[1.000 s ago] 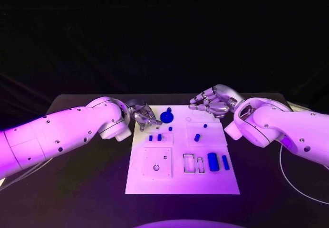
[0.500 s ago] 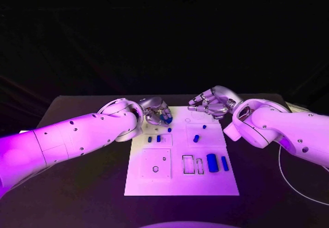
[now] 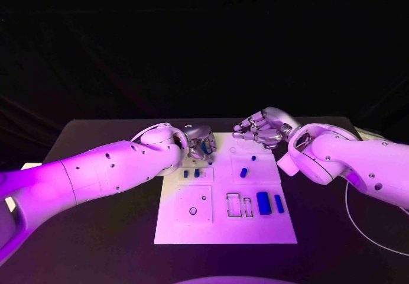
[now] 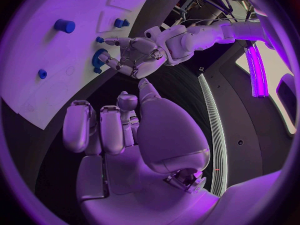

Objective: Assemble the parts on the task board

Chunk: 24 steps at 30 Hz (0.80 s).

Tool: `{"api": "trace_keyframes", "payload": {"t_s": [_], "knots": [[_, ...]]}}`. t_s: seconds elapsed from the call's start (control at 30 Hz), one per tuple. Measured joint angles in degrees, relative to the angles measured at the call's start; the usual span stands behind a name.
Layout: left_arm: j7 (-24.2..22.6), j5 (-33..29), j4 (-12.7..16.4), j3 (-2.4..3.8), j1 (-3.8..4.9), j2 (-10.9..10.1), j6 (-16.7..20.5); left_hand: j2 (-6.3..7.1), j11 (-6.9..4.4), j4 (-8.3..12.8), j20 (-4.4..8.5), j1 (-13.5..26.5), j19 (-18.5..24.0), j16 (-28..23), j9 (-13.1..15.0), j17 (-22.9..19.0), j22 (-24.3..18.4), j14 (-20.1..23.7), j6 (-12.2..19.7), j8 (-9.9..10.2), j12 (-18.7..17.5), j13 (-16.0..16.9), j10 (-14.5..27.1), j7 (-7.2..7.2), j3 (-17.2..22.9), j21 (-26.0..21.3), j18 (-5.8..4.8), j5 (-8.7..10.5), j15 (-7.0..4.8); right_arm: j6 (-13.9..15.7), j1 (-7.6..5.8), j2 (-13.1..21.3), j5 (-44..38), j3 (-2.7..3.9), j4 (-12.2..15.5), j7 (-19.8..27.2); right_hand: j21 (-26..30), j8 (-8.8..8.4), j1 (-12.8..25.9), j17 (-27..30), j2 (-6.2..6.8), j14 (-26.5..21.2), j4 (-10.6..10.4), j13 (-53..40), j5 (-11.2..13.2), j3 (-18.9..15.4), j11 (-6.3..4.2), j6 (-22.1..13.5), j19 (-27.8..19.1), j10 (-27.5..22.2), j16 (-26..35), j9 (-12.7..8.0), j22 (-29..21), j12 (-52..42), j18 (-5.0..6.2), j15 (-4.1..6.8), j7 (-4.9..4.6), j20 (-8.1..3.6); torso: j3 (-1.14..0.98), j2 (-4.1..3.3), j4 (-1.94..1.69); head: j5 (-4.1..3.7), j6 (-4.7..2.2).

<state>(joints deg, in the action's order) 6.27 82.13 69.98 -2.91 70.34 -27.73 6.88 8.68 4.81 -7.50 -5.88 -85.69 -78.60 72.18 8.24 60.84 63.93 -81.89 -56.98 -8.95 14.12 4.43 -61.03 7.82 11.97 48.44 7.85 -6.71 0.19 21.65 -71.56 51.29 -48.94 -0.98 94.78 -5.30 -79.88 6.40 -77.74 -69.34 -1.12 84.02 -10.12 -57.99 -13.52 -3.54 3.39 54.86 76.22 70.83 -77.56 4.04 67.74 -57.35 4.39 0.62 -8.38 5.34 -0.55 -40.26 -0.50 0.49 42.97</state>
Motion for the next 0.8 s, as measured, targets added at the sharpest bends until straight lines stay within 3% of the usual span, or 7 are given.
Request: {"api": "trace_keyframes", "payload": {"t_s": [0.27, 0.4, 0.47, 0.8], "knots": [[0.66, 1.49, -0.61, -0.05, -0.09, 0.69, -1.63, -0.22, -0.33, 0.09, 0.28, 0.22, -2.44, 4.88, -0.71, 5.31, 6.88, -1.70, -1.96, 0.42, -0.87, -0.44, -2.38, -0.13, 1.02, 9.74, -1.14, 0.00, -0.30, -0.01, 0.00, -0.02, 0.00, 0.00, 0.00, 0.03, 0.00, 0.00, 0.00, 0.00, 0.00, 0.00, 0.00, 0.00, 0.00, 0.00, 0.00, 0.00, 0.00, 0.00, 0.00, 0.00, 0.00, 0.00, 0.00, 0.00, 0.00, 0.00, -0.01, 0.00, -0.03, -0.17, 0.20], [0.81, 1.86, -0.50, -0.05, -0.09, 0.80, -2.07, -0.22, -0.64, 0.00, 0.34, 0.22, -3.11, 5.56, -0.81, 6.03, 8.57, -1.79, -2.50, 0.42, -1.03, -0.44, -3.08, -0.27, 1.58, 12.17, -1.14, 0.00, -0.39, -0.02, 0.00, -0.02, 0.00, 0.00, 0.01, 0.04, 0.00, 0.00, 0.00, 0.00, 0.00, 0.00, 0.00, 0.00, 0.00, 0.00, 0.00, 0.00, 0.00, 0.00, 0.00, 0.00, 0.00, 0.00, 0.00, 0.00, 0.00, 0.00, 0.00, 0.01, -0.09, -0.22, 0.32], [0.89, 2.04, -0.45, -0.05, -0.10, 0.86, -2.30, -0.22, -0.56, 0.01, 0.36, 0.22, -3.12, 5.67, -0.85, 6.21, 9.29, -1.78, -2.91, 0.42, -1.27, -0.44, -3.41, -0.26, 1.60, 13.20, -2.03, 0.00, -0.39, -0.02, 0.00, -0.02, 0.00, 0.00, 0.02, 0.04, 0.00, 0.00, 0.00, 0.00, 0.00, 0.00, 0.00, 0.00, 0.00, 0.00, 0.00, 0.00, 0.00, 0.00, 0.00, 0.00, 0.00, 0.00, 0.00, 0.00, 0.00, 0.00, 0.00, 0.03, -0.10, -0.23, 0.36], [1.50, 2.59, -0.33, -0.06, -0.10, 0.93, -3.24, -0.22, -0.73, 0.26, 0.55, 0.22, -3.71, 6.33, -0.95, 6.58, 10.99, -1.98, -3.41, 0.69, -1.53, -0.44, -4.39, -0.59, 2.45, 15.70, -2.04, -0.01, -0.59, -0.04, 0.00, 0.00, 0.01, 0.00, 0.03, 0.06, 0.00, 0.00, 0.00, 0.00, 0.00, 0.00, 0.00, 0.00, 0.00, 0.00, 0.00, 0.00, 0.00, 0.00, 0.00, 0.00, 0.00, 0.00, 0.00, 0.00, 0.00, 0.00, -0.01, 0.07, -0.11, -0.26, 0.40]]}}
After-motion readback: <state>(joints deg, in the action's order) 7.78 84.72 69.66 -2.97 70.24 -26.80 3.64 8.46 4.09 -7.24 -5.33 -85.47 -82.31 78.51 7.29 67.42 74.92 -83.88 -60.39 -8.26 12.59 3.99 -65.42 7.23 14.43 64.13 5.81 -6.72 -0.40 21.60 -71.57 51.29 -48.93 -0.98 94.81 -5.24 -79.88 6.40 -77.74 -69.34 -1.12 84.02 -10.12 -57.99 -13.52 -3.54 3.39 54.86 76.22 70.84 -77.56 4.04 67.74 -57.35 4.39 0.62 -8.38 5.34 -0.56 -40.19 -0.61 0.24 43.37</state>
